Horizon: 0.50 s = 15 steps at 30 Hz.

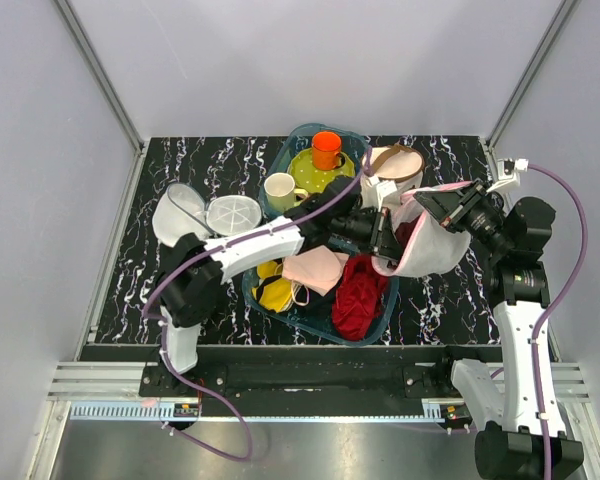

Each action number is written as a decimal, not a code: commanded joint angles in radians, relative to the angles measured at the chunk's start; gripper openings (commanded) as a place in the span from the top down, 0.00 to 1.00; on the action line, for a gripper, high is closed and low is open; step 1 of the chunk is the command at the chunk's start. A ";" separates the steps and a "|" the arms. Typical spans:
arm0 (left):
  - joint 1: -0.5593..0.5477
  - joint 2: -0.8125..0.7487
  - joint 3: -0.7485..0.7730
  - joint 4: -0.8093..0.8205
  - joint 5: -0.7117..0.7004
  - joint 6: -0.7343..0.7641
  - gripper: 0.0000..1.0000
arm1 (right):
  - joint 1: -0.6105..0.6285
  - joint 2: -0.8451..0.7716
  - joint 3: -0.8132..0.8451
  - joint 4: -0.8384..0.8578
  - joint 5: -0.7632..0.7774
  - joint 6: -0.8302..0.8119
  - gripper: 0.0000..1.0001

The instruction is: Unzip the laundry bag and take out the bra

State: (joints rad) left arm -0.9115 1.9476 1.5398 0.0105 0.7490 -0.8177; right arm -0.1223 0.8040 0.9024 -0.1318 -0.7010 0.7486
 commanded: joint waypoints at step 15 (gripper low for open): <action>0.178 -0.525 0.074 -0.095 -0.137 0.112 1.00 | 0.004 -0.032 -0.019 0.032 0.020 0.011 1.00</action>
State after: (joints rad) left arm -0.7677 1.4860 1.5478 -0.0330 0.6529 -0.7673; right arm -0.1223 0.7895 0.8856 -0.1318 -0.6979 0.7597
